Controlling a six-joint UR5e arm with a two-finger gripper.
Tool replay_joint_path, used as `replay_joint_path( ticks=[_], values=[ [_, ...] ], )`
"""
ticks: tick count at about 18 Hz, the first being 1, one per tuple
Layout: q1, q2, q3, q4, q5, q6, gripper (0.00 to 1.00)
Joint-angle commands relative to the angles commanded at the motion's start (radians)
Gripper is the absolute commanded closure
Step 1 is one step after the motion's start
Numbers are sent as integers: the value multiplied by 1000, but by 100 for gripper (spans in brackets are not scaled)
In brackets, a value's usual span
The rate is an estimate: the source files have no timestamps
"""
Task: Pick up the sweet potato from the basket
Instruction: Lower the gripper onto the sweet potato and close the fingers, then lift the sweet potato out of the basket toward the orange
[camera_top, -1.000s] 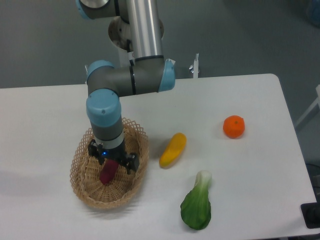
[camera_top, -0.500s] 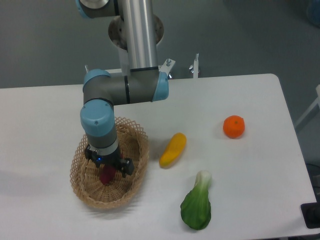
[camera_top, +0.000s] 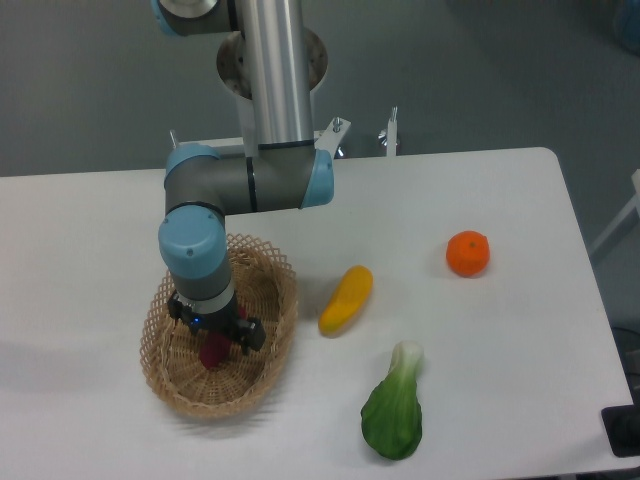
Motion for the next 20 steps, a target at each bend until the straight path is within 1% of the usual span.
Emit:
replay_joint_path(
  ticks=[2,3,4,5,8,15,17,20],
  values=[
    [0,2,5,0,-2,3,33],
    [0,3,5,-2,-2,11,45],
    [0,6,3,-2,-2,23,57],
    [0,8,0,-2,-2,34,62],
    [0,8,-2,-2,0,46,70],
    [0,25,9,-2,11,54,73],
    [3,43,11,-2,11,80,73],
    [14,93,11,0,11,133,73]
  ],
)
